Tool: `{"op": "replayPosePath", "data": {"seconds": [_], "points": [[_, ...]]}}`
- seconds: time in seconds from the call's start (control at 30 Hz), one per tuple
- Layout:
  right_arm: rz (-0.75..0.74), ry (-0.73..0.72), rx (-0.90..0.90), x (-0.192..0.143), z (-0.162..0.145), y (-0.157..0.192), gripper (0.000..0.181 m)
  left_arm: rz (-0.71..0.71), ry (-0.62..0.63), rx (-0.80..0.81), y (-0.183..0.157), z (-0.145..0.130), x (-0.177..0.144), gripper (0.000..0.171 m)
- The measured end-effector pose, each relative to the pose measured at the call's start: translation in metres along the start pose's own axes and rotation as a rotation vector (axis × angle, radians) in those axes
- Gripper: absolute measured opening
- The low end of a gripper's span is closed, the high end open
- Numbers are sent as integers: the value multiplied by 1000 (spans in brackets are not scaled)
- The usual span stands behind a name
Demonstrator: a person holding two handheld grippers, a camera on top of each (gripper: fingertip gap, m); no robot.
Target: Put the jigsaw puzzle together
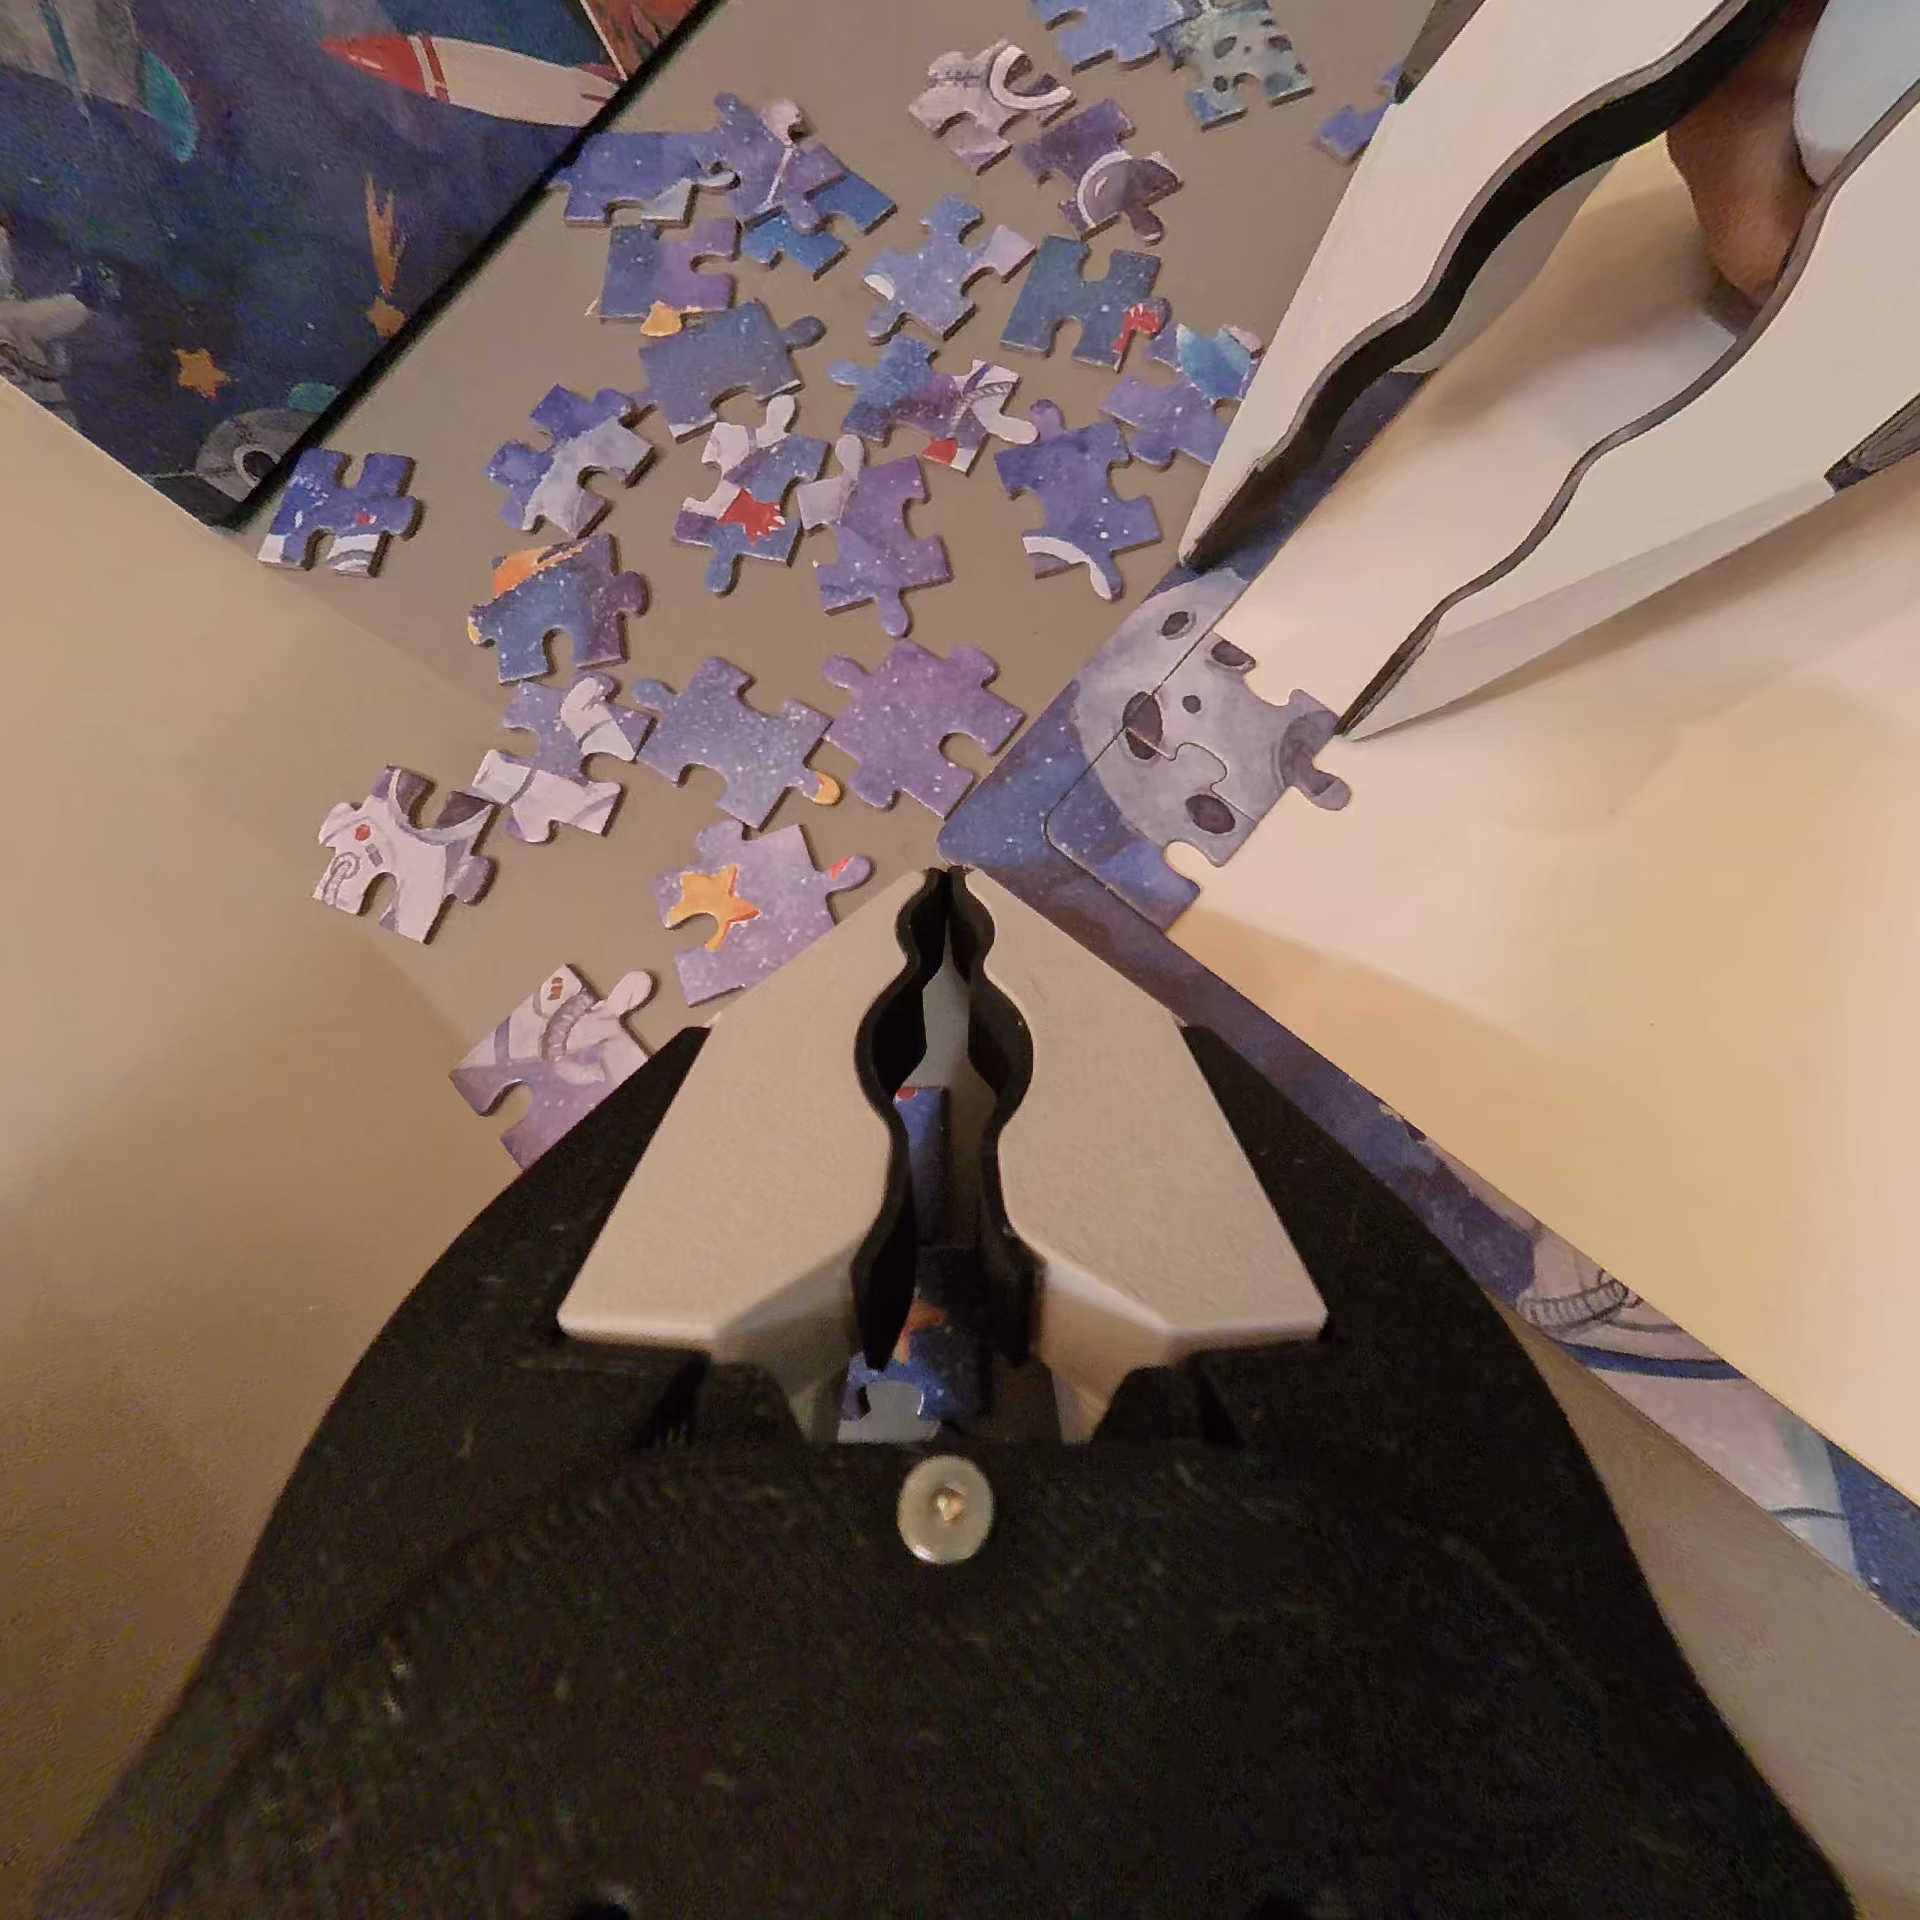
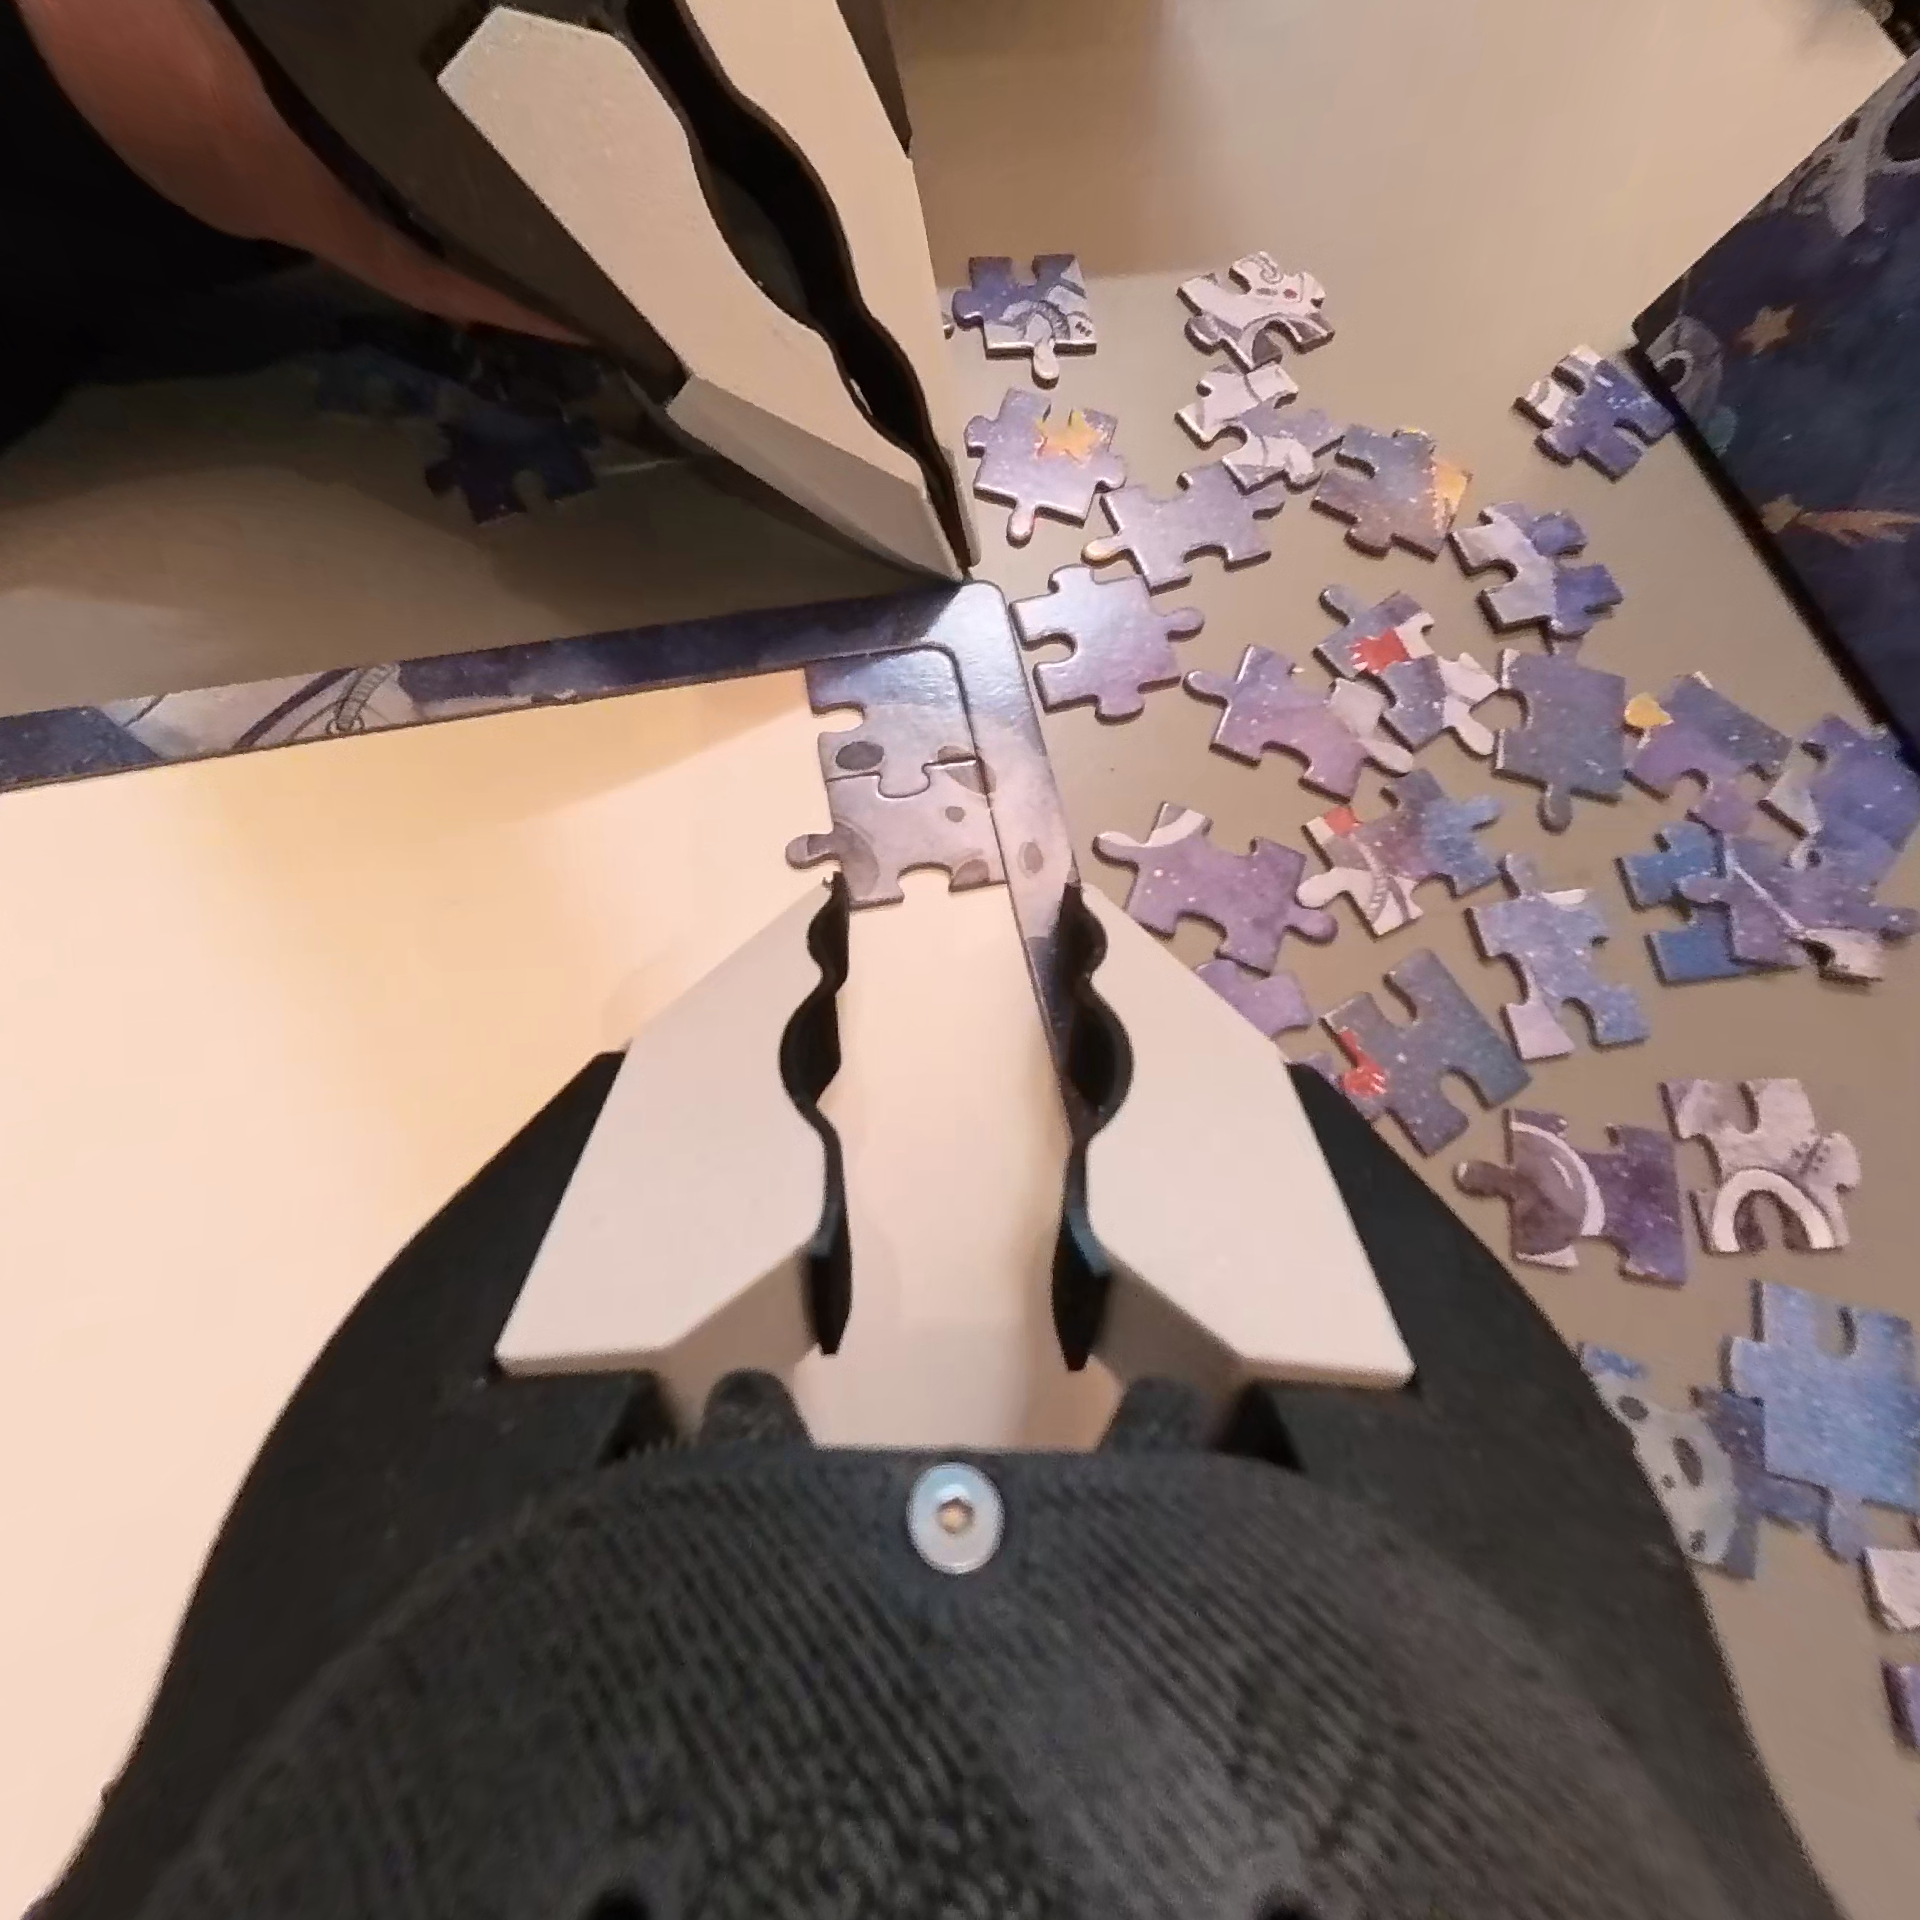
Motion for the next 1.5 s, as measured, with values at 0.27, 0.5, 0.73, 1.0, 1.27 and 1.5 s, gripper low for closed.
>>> {"op": "replayPosePath", "data": {"seconds": [0.27, 0.5, 0.73, 1.0, 1.27, 1.5], "points": [[-11, 0, -5, 0, 1, 0, 39, 4, 0, 5, 0, 0, 0, 0], [-21, 0, -16, 0, 1, 1, 39, 4, 0, 4, 0, 0, 0, 0], [-27, 2, -24, 0, 1, 1, 39, 3, 0, 3, 0, 0, 0, 0], [-43, -5, -52, -6, 4, 1, 41, 6, 0, 5, 1, -2, 0, 0], [-50, 18, -65, -4, 1, 1, 40, 6, 2, 2, 8, -13, -6, 0], [-52, 16, -60, -2, 2, 1, 41, 5, 1, 4, 3, -4, -2, 0]]}}
Point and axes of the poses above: each gripper's, where its closed fingertips meet, x out along the fingers, z out of its top, y = z × x across the jaws, the point moved 5 cm from there along -x, back along the fingers, and after that the axes turned 8 degrees about -x, right-handed, at the moved point
